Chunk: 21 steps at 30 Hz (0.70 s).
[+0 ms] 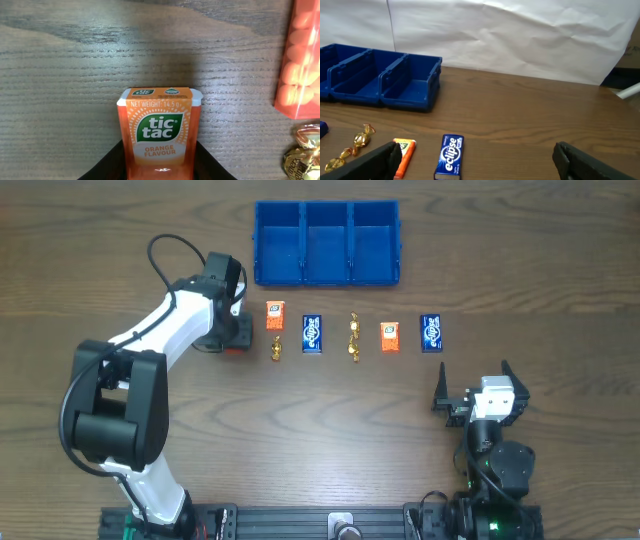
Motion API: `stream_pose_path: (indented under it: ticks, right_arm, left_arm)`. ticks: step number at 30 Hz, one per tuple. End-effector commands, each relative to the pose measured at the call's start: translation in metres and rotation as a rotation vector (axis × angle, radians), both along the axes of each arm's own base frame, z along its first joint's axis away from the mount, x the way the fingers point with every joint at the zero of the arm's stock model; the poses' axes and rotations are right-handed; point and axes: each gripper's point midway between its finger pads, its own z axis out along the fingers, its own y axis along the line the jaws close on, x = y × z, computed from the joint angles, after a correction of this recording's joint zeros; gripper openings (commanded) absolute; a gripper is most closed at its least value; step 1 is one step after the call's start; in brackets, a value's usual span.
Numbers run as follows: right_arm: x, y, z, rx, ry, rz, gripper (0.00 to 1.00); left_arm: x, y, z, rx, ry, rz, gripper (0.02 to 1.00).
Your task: Sort Candies Into Trays
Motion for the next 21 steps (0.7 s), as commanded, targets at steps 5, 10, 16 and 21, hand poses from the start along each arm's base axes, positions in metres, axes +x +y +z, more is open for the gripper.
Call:
stream_pose_path:
  ticks: [5,10,16,21]
  right_arm:
    - [0.000,-0.002,-0.002,-0.011,0.002,-0.008,0.998]
    - [0.000,-0.002,-0.002,-0.011,0.002,-0.007,0.998]
    - [0.000,-0.002,-0.002,-0.011,0.002,-0.008,0.998]
    - [0.000,-0.002,-0.002,-0.011,0.002,-0.007,0.998]
  left_arm:
    - [0.060,-0.017,0.095,-0.012,-0.153,0.069,0.141]
    - [0.116,-0.048,0.205,-0.011,-0.422,0.057,0.152]
    - [0.164,-0.085,0.214,-0.003,-0.466,0.026,0.154]
    - [0.175,-0.099,0.152,-0.001,-0.366,0.023,0.152]
